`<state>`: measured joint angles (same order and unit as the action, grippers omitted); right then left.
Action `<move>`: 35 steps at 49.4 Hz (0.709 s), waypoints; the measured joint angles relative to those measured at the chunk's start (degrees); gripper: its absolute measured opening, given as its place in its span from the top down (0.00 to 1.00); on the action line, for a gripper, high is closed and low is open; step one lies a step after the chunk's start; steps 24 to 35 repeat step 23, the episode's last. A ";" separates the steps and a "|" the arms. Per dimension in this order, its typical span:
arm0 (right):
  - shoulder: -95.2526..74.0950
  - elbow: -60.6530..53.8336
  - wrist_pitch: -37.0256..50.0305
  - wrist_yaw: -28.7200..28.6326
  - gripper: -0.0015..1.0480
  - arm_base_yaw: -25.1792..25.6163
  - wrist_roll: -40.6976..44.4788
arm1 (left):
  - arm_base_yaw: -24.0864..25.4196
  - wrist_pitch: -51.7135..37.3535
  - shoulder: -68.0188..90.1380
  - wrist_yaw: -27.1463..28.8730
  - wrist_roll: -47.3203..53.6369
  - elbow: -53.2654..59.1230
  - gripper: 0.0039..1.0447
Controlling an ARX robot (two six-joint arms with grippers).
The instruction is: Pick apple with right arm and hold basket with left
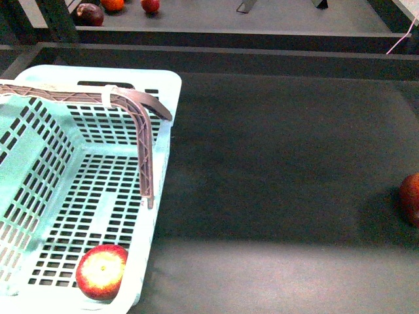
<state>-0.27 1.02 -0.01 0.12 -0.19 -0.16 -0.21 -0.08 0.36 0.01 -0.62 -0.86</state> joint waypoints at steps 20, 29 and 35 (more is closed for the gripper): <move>0.00 0.00 0.00 0.00 0.09 0.00 0.00 | 0.00 0.00 0.00 0.00 -0.02 0.00 0.30; 0.00 0.00 0.00 0.00 0.09 0.00 0.00 | 0.00 0.00 0.00 0.00 -0.02 0.00 0.20; 0.00 0.00 0.00 0.00 0.09 0.00 0.00 | 0.00 0.00 0.00 0.00 -0.02 0.00 0.20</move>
